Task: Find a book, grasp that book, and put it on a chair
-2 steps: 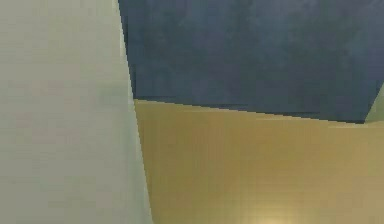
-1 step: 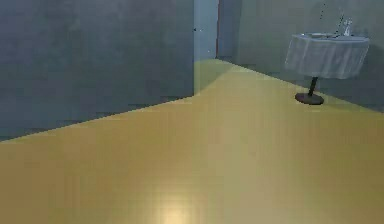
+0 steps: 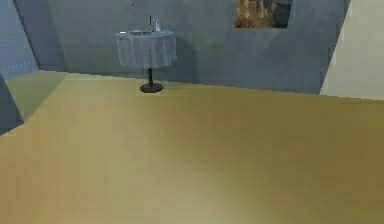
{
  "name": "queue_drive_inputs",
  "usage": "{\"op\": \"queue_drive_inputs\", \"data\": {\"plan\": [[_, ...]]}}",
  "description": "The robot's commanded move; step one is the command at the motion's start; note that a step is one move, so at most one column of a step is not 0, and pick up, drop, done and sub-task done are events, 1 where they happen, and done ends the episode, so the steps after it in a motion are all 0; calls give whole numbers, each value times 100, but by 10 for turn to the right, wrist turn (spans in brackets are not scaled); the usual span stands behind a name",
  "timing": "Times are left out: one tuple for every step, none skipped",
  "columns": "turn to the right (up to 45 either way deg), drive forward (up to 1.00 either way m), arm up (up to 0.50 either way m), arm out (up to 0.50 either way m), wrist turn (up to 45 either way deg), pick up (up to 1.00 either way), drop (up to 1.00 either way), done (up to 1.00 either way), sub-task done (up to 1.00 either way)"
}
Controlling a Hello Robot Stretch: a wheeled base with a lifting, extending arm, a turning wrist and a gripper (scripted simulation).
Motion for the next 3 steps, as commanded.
{"op": "queue_drive_inputs", "data": {"plan": [[120, 0, 0, 0, 0, 0, 0, 0, 0], [0, 15, 0, 0, 0, 0, 0, 0, 0], [-450, 0, 0, 0, 0, 0, 0, 0, 0]]}}
